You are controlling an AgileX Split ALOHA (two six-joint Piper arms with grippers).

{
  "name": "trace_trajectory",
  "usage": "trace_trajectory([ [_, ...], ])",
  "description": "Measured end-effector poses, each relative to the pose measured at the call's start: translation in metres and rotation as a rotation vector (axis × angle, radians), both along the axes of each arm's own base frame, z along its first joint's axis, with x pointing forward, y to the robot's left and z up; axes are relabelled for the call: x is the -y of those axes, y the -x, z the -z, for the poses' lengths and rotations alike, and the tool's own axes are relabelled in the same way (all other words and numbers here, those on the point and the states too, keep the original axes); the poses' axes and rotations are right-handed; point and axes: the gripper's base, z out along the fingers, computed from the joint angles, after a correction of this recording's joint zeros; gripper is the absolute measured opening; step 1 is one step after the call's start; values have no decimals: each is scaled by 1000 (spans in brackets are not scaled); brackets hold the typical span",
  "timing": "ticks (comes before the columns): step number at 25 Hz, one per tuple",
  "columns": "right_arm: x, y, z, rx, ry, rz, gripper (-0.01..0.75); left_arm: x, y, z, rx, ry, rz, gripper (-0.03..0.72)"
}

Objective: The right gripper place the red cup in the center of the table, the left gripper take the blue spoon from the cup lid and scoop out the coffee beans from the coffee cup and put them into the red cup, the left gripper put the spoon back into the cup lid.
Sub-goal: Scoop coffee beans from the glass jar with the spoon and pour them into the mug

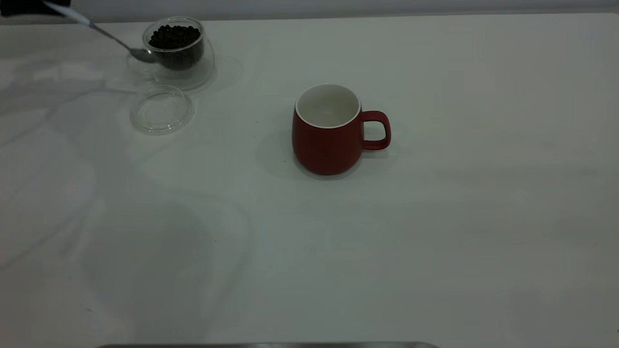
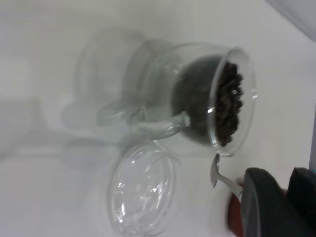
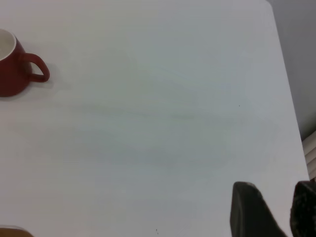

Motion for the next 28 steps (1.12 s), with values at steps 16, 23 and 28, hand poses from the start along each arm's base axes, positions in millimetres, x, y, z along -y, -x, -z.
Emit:
trace_trajectory([
  [16,0,0,0,-1,0,0,239,41,-10,-22,255,-66,216,122],
  [23,0,0,1,-2,0,0,239,61,-18,-21,378,-141,289,122],
  [28,0,0,1,-2,0,0,239,56,-22,-20,405,-181,256,122],
])
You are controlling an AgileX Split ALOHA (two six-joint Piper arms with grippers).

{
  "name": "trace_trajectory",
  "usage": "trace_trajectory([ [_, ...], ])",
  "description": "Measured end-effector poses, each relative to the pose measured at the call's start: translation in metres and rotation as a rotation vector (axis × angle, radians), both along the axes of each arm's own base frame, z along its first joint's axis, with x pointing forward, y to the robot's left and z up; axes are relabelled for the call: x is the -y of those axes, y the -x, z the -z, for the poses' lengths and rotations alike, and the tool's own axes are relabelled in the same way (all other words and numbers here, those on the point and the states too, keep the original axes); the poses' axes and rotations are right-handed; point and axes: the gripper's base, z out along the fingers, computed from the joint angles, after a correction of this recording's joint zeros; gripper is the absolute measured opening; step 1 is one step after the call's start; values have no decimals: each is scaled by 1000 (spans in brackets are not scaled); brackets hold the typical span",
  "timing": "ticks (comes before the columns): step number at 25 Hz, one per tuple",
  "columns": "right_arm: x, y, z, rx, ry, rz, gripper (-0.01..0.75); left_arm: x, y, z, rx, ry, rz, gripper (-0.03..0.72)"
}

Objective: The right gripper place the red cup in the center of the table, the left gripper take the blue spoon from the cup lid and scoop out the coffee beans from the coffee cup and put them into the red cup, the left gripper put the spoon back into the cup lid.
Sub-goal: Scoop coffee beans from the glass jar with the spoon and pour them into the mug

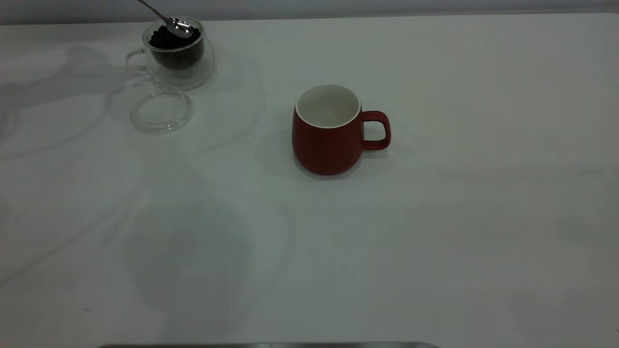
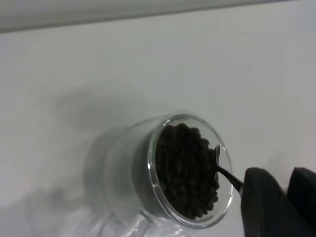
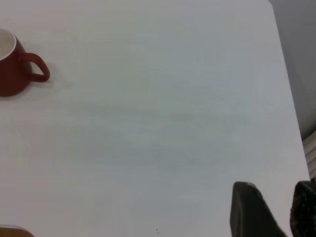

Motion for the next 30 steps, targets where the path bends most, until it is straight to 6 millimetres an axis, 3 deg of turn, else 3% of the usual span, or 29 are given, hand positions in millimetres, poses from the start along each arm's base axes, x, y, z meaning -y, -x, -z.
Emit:
trace_trajectory([
  [16,0,0,0,0,0,0,239,-5,-1,25,5,-50,-1,122],
  [30,0,0,0,0,0,0,239,-10,3,34,-325,93,-226,122],
])
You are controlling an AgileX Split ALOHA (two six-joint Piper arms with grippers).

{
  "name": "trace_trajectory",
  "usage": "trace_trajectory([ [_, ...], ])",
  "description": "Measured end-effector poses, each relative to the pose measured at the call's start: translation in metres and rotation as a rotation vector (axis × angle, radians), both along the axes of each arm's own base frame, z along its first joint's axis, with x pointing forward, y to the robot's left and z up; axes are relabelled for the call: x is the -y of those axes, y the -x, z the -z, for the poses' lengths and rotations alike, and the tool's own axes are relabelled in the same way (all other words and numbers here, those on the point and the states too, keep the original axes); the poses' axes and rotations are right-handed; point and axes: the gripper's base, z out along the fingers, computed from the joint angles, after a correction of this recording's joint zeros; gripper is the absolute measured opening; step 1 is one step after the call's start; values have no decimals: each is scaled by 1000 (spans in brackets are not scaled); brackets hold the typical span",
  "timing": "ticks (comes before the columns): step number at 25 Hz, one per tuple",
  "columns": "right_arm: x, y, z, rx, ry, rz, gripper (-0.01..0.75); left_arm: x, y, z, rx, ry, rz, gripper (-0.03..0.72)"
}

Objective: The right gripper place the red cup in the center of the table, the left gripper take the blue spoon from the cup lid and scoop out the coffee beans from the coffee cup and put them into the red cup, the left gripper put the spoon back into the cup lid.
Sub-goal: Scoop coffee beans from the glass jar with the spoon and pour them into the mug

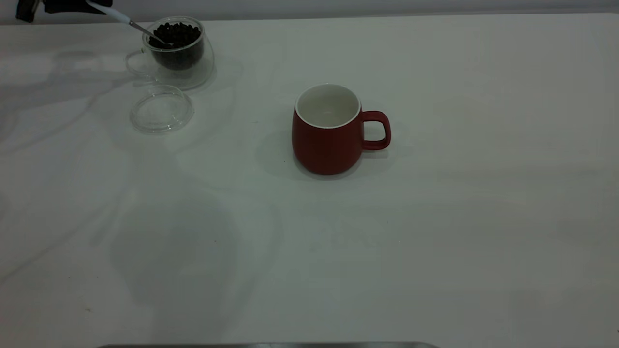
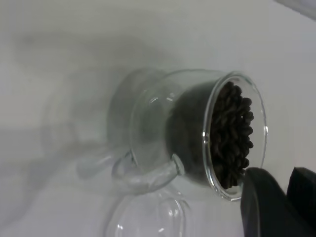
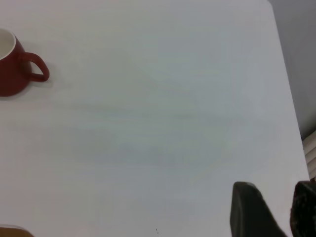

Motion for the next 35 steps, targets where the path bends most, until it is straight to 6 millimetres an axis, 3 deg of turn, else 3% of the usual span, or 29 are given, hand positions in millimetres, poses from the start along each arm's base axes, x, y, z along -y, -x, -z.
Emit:
trace_trajectory([
  [13,0,0,0,0,0,0,239,-29,10,3,-141,48,-105,122],
  [28,0,0,0,0,0,0,239,-27,12,17,-174,151,-108,122],
  [35,0,0,0,0,0,0,239,-45,17,17,-176,165,-137,122],
])
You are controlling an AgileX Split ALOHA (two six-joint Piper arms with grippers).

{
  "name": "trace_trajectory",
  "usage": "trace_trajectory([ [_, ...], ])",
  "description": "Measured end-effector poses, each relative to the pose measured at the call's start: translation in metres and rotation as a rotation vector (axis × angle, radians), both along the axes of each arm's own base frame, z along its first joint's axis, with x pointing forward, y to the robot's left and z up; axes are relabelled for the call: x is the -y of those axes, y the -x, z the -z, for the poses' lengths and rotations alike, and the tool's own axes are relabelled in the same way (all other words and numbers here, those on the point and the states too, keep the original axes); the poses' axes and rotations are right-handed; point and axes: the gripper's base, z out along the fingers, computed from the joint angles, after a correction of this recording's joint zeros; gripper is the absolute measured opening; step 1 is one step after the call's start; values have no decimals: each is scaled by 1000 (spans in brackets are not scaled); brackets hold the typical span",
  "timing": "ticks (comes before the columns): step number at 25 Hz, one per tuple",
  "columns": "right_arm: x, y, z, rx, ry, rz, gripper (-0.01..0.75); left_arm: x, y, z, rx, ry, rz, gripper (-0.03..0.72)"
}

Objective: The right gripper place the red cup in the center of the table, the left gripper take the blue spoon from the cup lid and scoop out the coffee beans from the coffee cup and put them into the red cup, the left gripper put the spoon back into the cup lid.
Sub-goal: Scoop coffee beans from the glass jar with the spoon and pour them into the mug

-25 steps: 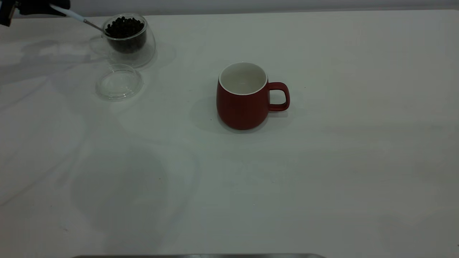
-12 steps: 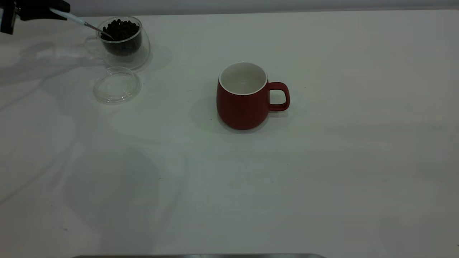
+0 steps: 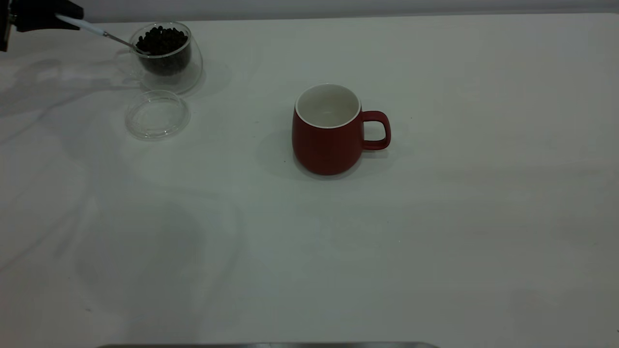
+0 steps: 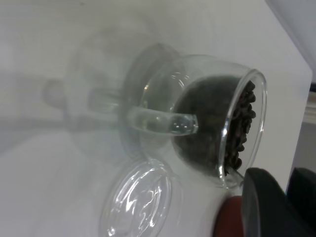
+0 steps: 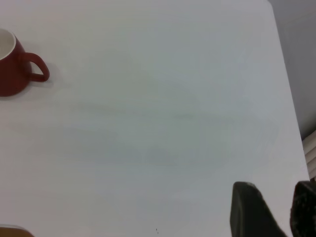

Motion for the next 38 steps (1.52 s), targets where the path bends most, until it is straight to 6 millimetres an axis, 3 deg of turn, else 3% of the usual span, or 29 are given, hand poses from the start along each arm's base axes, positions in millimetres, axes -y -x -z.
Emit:
trace_trajectory([
  [38,0,0,0,0,0,0,239,-28,4,-3,95,125,-77,122],
])
